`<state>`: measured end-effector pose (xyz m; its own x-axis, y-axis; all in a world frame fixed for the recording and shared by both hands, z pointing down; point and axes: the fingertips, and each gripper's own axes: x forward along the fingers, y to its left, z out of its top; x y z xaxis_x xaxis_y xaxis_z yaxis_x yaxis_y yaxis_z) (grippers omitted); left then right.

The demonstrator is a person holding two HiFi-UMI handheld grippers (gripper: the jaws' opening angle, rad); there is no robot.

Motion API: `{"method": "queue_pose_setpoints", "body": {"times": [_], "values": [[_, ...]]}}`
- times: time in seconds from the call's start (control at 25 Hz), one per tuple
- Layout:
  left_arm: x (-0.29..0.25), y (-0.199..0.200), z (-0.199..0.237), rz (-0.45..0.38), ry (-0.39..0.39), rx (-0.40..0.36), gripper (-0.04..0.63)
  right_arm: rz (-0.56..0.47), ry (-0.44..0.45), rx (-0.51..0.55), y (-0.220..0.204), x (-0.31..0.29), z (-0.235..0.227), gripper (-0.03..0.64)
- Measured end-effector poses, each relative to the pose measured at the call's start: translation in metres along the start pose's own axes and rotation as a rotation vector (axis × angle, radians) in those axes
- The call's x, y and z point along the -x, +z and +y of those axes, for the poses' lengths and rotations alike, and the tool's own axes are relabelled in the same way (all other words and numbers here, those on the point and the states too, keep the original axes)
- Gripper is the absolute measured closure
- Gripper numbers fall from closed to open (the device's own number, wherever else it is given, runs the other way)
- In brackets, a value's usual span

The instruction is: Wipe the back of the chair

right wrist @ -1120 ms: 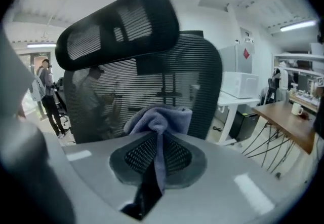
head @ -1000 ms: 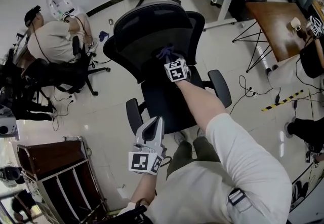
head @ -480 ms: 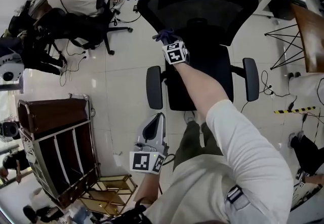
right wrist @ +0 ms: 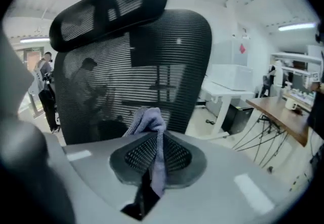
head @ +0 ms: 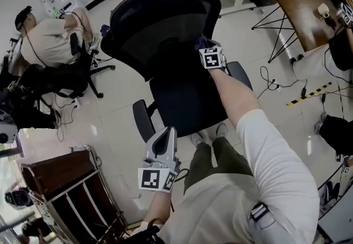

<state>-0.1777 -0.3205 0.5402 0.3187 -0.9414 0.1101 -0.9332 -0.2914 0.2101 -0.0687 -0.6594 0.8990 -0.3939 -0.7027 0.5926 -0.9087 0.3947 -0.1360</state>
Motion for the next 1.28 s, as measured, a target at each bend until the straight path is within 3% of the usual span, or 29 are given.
{"method": "queue_pose_setpoints", "body": {"times": [0.16, 0.32, 0.44, 0.6, 0.76, 0.92, 1.12, 1.28], "values": [[-0.021, -0.018, -0.019, 0.029, -0.058, -0.001, 0.468, -0.019, -0.074, -0.028, 0.003, 0.014, -0.068, 0.584], [-0.024, -0.02, -0.024, 0.033, -0.061, 0.005, 0.468, -0.026, -0.034, -0.016, 0.001, 0.016, -0.044, 0.584], [-0.016, -0.009, -0.019, 0.016, -0.037, 0.007, 0.468, 0.006, 0.058, 0.001, -0.02, 0.008, 0.023, 0.584], [0.006, -0.003, 0.006, -0.019, 0.034, 0.006, 0.468, 0.037, 0.216, 0.065, -0.047, -0.016, 0.148, 0.584], [0.031, -0.027, 0.049, -0.011, 0.134, 0.021, 0.468, 0.068, 0.351, 0.112, -0.076, -0.056, 0.264, 0.584], [0.059, -0.066, 0.085, 0.049, 0.226, 0.037, 0.468, 0.095, 0.412, 0.12, -0.106, -0.092, 0.329, 0.584], [0.07, -0.09, 0.116, 0.037, 0.273, 0.054, 0.468, 0.092, 0.407, 0.153, -0.118, -0.115, 0.324, 0.584], [0.056, -0.078, 0.096, 0.031, 0.212, 0.048, 0.468, 0.105, 0.282, 0.094, -0.122, -0.099, 0.231, 0.584]]}}
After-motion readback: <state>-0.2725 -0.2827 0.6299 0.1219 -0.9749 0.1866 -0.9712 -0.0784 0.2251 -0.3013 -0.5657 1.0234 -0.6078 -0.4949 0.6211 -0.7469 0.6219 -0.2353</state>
